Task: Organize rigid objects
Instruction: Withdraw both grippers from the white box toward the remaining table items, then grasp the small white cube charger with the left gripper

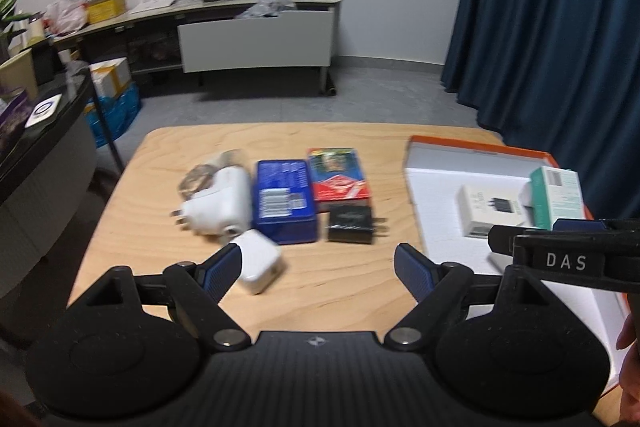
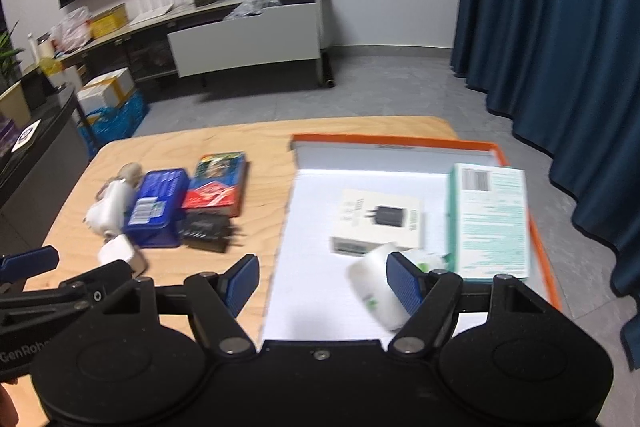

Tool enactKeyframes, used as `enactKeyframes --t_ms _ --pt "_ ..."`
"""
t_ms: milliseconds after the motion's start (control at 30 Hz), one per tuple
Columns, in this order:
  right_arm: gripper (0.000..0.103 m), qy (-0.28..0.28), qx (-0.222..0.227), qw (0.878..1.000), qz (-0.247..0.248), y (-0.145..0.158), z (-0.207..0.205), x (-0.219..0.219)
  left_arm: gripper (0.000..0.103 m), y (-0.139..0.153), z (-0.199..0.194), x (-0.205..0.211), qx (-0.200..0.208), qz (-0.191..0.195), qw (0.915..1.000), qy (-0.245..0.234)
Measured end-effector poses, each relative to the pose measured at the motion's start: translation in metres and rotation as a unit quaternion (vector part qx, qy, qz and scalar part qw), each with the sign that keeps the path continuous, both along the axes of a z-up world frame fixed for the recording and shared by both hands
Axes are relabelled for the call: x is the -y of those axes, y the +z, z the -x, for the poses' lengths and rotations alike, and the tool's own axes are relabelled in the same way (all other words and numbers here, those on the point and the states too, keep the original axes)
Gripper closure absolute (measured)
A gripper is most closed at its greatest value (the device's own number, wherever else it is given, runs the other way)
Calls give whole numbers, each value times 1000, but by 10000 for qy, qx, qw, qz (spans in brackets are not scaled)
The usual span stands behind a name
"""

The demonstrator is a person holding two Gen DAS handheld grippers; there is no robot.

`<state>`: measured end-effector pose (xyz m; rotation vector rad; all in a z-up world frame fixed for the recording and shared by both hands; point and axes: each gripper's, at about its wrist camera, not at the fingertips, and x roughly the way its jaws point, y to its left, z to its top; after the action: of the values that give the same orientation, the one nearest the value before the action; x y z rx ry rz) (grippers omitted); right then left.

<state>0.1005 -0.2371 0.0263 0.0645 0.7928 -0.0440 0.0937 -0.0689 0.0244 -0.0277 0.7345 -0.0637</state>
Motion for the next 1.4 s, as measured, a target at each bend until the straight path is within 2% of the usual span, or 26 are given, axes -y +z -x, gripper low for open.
enactKeyframes --t_ms 467,1400 --pt "19 423 -148 9990 5 -13 -11 -51 18 -8 3 -43 -26 59 9994 348" --pt "19 500 -355 9981 -43 -37 -24 -59 18 -38 -19 -59 -261 130 9990 349"
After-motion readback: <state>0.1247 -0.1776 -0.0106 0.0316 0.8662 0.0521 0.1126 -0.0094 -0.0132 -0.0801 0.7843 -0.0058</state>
